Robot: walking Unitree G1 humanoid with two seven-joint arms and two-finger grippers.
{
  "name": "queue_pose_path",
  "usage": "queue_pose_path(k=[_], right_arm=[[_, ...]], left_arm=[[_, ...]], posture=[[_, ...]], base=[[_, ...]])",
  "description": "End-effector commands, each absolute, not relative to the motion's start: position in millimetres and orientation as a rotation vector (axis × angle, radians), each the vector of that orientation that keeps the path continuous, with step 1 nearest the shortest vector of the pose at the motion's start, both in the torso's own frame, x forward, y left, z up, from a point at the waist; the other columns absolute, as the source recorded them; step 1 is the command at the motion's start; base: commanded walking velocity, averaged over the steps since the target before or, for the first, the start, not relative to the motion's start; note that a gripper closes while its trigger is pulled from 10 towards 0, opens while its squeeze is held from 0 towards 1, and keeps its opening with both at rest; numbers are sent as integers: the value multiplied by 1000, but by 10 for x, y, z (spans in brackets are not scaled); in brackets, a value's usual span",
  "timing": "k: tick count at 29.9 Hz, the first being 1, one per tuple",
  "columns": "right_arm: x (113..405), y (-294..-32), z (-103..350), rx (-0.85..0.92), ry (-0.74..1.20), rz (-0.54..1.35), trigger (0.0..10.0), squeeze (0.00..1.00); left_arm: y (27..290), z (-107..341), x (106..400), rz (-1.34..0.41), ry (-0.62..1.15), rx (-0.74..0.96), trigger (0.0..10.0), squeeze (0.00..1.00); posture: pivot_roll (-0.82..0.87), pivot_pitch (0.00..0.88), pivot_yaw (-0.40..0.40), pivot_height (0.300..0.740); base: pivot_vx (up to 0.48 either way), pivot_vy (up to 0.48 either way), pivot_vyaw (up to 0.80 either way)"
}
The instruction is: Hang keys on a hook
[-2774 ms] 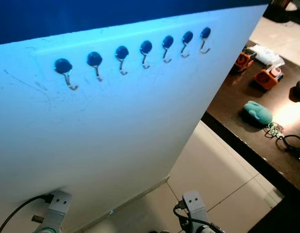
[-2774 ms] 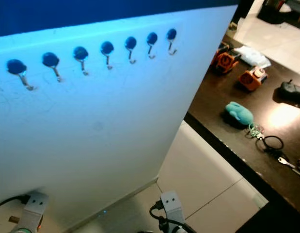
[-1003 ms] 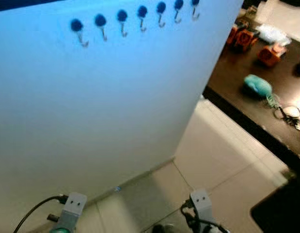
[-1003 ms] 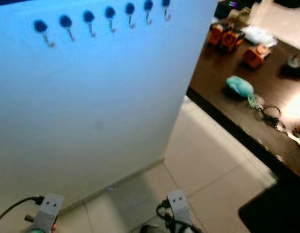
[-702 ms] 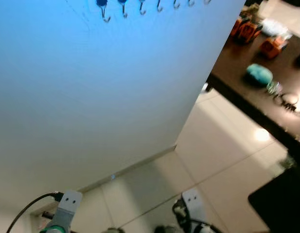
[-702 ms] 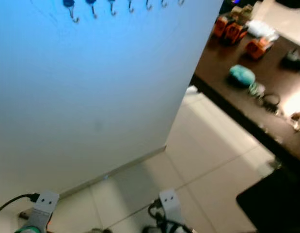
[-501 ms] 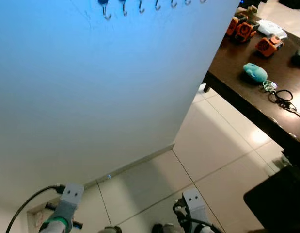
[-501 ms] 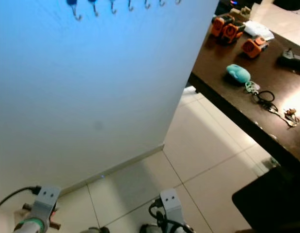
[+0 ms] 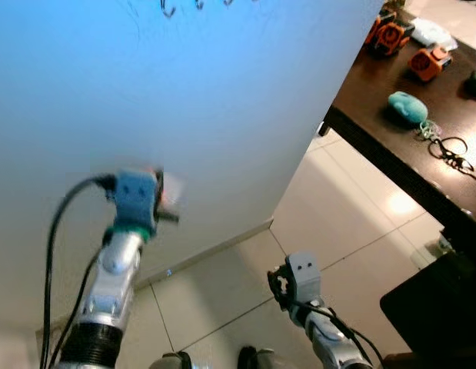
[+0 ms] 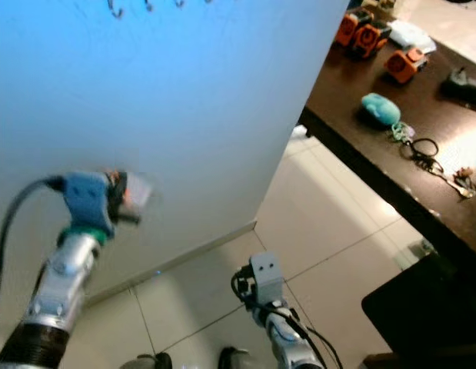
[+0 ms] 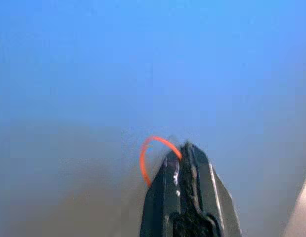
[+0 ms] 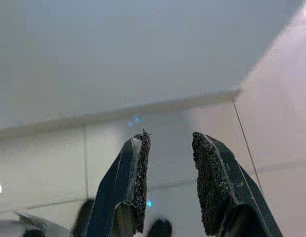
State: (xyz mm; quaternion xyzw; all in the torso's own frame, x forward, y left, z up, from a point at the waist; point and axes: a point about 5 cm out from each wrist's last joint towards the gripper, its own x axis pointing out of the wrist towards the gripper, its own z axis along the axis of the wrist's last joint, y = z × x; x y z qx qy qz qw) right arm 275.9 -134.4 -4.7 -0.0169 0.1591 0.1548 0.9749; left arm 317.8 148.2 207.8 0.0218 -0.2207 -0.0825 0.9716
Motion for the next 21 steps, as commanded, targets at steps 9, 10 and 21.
queue_pose_path(k=[9, 10, 21], right_arm=[[2680, -1492, -130, -76, 372, 324, 10000, 0], [2685, -1496, -127, -77, 372, 325, 10000, 0], [2573, -1476, -241, -91, 433, 337, 10000, 0]], left_arm=[[1213, 3153, 2863, -469, -738, -165, 10000, 0], [1207, 3262, 2854, -459, -773, -175, 10000, 0], [999, 3521, 2909, -514, -752, -276, 10000, 0]], posture=[[-37, 100, -49, 740], [-37, 100, -49, 740], [-44, 90, -41, 740]], base=[[0, 0, 0], [0, 0, 0], [0, 0, 0]])
